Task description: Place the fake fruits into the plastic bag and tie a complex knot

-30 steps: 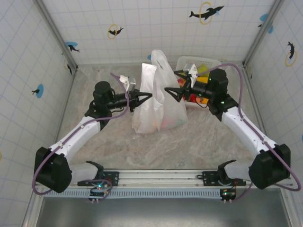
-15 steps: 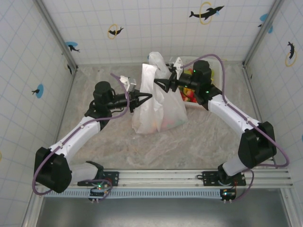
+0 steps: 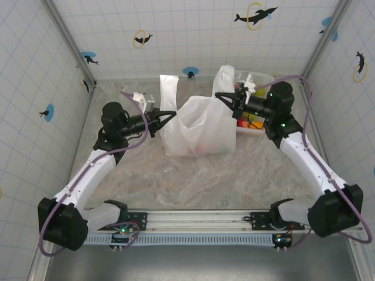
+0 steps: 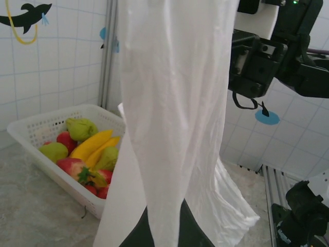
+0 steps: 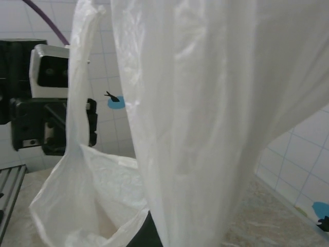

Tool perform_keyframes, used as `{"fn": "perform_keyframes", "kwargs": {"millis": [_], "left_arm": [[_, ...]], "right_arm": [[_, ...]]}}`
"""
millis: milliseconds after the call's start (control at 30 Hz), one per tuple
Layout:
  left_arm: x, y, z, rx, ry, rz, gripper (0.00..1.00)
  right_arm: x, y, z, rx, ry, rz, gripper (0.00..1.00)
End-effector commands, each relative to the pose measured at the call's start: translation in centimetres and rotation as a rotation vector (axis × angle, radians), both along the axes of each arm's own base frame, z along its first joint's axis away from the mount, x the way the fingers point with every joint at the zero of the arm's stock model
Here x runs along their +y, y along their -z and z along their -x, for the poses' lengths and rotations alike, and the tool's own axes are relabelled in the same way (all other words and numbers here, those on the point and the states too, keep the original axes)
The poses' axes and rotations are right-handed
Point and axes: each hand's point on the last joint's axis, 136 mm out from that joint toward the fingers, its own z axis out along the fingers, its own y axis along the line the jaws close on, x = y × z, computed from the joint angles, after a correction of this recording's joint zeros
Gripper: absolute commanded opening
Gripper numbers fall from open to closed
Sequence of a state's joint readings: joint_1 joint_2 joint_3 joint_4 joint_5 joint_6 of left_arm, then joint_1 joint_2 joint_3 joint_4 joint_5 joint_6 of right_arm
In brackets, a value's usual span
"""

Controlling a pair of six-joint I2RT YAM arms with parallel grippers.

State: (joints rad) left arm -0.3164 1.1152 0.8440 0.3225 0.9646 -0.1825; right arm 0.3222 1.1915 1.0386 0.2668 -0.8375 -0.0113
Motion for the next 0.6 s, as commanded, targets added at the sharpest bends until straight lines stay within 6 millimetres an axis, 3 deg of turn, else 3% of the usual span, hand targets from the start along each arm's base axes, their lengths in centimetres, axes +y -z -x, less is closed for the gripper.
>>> {"fn": "perform_keyframes", "kwargs": {"millis": [0,300,433,567], "left_arm": [[0.5,-1.3,1.0,-0.073,0.024,-0.011,0.00],[0.8,-3.2,0.7,-0.085,0.012,0.040,0.00],[0.5,-1.8,0.3,-0.026,0.032,0.043,0.00],[0.0,-0.3,0.4,0.012,0.055,0.043,0.00]], "right_arm": [[-1.5,-1.3,2.3,-0.042,-0.018,-0.018,0.00],[-4.6,-2.5,2.7,-0.070,0.071,-0.070,0.07],[-4.4,-1.6,3.0,-0.051,0.054,-0.110,0.15],[-3.0,-0.1,4.0,-0.034,0.004,-0.099,0.22]]}}
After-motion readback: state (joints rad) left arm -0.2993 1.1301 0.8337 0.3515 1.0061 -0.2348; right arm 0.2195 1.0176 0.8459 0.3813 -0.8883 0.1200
